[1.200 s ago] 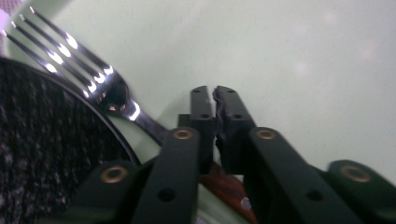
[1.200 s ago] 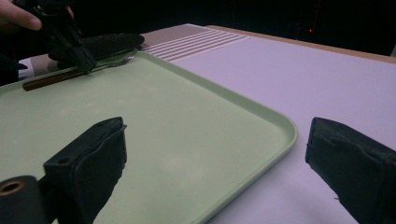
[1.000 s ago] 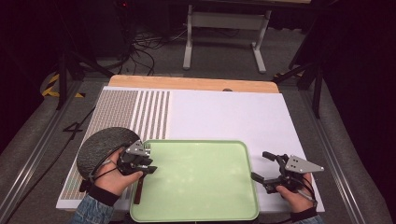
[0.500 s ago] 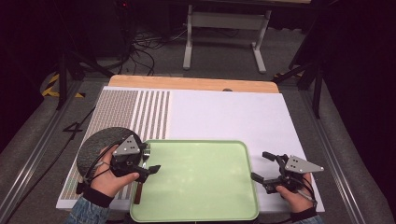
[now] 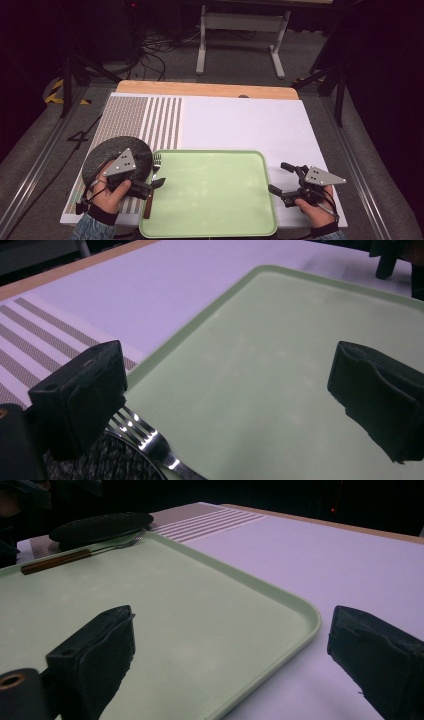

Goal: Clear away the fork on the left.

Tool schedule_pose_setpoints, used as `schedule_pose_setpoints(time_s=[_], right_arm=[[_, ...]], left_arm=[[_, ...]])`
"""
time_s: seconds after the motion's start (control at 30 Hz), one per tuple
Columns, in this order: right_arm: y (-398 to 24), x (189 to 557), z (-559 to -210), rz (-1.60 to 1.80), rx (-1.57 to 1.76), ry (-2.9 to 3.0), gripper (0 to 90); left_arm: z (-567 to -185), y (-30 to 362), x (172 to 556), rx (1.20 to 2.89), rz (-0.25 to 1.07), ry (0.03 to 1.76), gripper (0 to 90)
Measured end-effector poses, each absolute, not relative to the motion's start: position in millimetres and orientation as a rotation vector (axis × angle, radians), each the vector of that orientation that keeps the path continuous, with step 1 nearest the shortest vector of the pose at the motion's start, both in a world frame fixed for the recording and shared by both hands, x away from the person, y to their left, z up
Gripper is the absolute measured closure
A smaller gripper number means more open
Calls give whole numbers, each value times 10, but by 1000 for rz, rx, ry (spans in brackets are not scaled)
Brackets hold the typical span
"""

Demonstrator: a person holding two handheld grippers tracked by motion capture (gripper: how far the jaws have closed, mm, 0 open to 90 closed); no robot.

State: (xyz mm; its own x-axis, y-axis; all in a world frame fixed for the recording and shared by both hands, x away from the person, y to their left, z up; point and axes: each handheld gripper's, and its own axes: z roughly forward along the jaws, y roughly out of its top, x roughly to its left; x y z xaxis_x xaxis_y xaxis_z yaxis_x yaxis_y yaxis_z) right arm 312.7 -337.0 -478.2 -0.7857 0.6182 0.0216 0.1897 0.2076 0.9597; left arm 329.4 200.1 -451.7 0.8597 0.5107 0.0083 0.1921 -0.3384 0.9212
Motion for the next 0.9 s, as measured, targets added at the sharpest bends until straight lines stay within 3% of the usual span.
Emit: schedule_pose_setpoints(time_s=[0.47, 0.9], right_arm=[[-3366, 3129, -4790, 1597, 755, 2123, 58], [-3372, 3134, -4810, 1599, 754, 2118, 59]], left_arm=[[-4788, 2385, 3113, 1813, 369, 514, 30], [-4964, 2482, 3097, 1765, 379, 579, 30]])
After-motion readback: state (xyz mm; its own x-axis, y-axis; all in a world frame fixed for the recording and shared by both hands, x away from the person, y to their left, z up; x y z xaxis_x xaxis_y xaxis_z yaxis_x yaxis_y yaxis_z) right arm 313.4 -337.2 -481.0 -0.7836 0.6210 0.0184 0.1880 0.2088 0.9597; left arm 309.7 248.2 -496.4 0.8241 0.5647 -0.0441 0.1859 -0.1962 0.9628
